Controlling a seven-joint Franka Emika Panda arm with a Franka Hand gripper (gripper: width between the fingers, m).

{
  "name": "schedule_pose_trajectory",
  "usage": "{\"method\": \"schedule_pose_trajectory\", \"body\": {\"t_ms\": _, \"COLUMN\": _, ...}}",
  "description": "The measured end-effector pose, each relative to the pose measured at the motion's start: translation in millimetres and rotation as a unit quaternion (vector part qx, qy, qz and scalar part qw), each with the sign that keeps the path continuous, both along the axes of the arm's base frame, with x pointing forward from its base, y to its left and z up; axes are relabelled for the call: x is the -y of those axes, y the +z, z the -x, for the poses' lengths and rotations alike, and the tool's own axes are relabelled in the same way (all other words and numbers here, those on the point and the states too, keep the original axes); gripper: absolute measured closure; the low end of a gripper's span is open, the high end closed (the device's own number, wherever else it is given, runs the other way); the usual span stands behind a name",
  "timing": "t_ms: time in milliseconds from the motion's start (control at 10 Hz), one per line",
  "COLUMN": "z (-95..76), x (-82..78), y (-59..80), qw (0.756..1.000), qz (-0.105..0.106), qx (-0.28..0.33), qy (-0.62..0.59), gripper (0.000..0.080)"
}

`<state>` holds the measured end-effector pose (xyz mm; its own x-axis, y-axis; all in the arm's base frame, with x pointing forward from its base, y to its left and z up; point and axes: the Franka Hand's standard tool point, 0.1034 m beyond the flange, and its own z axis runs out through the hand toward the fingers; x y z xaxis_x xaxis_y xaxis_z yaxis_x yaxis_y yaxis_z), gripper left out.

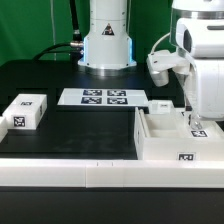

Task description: Assemble cabinet

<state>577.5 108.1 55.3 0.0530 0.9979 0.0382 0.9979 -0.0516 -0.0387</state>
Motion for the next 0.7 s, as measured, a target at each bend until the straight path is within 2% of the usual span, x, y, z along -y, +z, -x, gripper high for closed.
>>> {"method": "schedule_pose_trajectory", "body": {"t_ms": 100, "z": 0.1, "x": 0.1, "y": -0.3, "qw": 1.000, "qz": 0.000, "qx": 0.000, "qy": 0.000, "gripper": 0.0287}}
{"method": "schedule_pose_trajectory", "body": {"t_ms": 200, "z": 0.2, "x": 0.1, "y": -0.4, "qw": 1.000, "qz": 0.000, "qx": 0.000, "qy": 0.000, "gripper": 0.0116}}
{"method": "schedule_pose_trajectory", "body": {"t_ms": 300, "z": 1.2, "x": 0.2, "y": -0.6, "qw": 1.000, "qz": 0.000, "qx": -0.002, "qy": 0.000, "gripper": 0.0036}}
{"method": "schedule_pose_trajectory", "body": {"t_ms": 600, "z": 3.4, "x": 0.0, "y": 0.0, "qw": 1.000, "qz": 0.002, "qx": -0.004, "qy": 0.001, "gripper": 0.0002}}
{"method": "schedule_pose_trajectory", "body": {"t_ms": 700, "z": 6.5, "x": -1.2, "y": 4.8, "qw": 1.000, "qz": 0.003, "qx": -0.003, "qy": 0.002, "gripper": 0.0002}}
